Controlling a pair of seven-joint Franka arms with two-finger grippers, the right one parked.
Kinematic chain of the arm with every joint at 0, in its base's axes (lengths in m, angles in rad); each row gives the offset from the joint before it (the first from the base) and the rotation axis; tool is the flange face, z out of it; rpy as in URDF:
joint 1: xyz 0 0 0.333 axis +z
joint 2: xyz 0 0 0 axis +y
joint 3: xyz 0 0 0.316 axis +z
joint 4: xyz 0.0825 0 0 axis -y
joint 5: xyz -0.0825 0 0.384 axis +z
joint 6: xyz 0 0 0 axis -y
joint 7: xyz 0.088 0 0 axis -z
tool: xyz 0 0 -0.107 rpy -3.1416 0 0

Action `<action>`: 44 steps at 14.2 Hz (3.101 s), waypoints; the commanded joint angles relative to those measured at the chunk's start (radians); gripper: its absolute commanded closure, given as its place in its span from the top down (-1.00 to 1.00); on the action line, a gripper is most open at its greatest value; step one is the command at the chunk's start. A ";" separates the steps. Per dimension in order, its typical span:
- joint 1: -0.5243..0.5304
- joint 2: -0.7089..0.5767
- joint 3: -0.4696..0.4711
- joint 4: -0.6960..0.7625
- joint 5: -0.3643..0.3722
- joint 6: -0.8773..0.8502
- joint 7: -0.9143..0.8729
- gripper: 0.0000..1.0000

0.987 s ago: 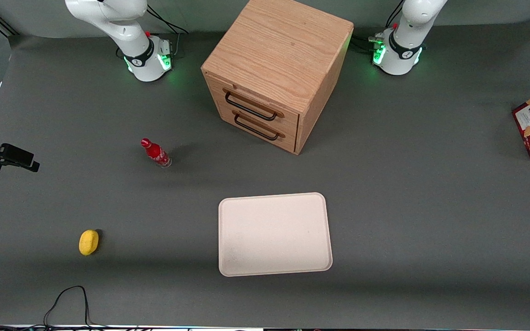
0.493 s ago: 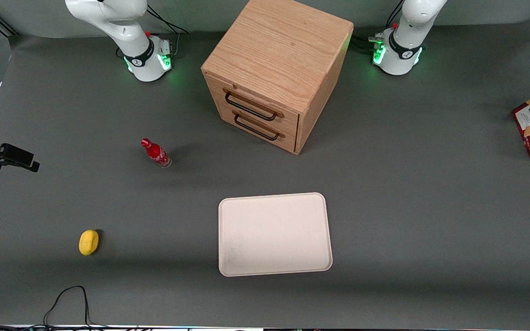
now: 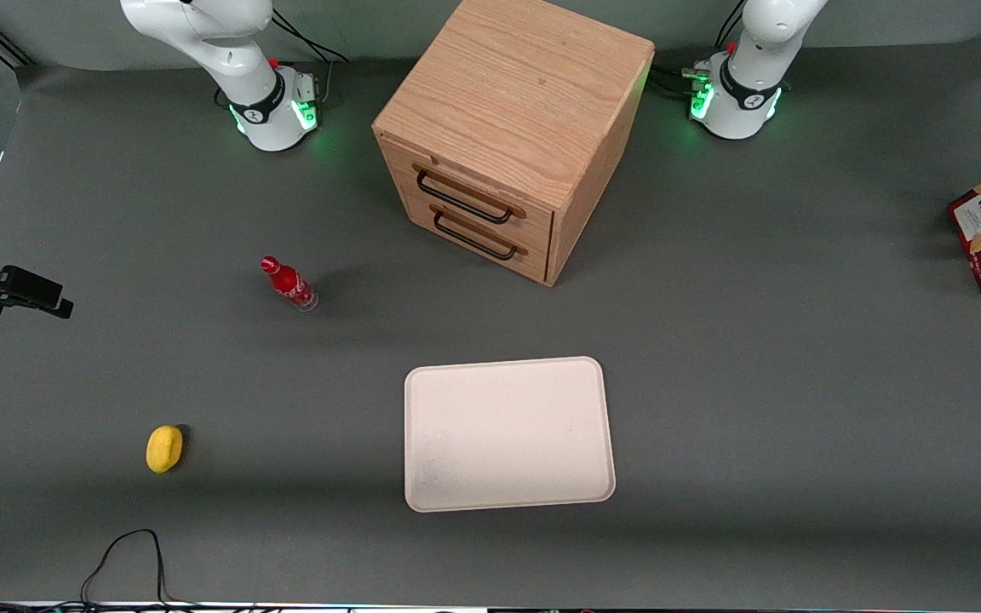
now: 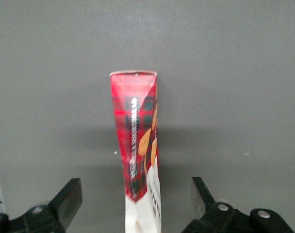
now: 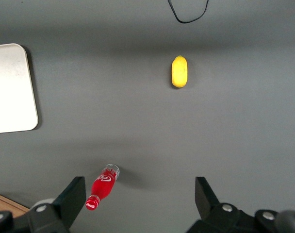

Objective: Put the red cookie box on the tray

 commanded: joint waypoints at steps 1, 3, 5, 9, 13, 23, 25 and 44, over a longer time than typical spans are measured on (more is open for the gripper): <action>-0.008 0.047 0.007 0.008 0.001 0.061 -0.007 1.00; -0.015 0.067 0.007 0.009 0.001 0.089 -0.007 1.00; -0.027 0.078 0.006 0.015 -0.001 0.092 -0.008 1.00; -0.006 0.078 0.007 0.009 -0.006 0.086 -0.013 1.00; 0.023 0.070 0.009 0.006 -0.030 0.075 -0.021 1.00; 0.017 0.058 0.009 -0.022 -0.030 0.075 -0.100 -0.01; 0.015 0.057 0.009 -0.022 -0.030 0.074 -0.097 -0.50; -0.119 -0.026 0.004 0.630 0.046 -0.677 0.010 -1.00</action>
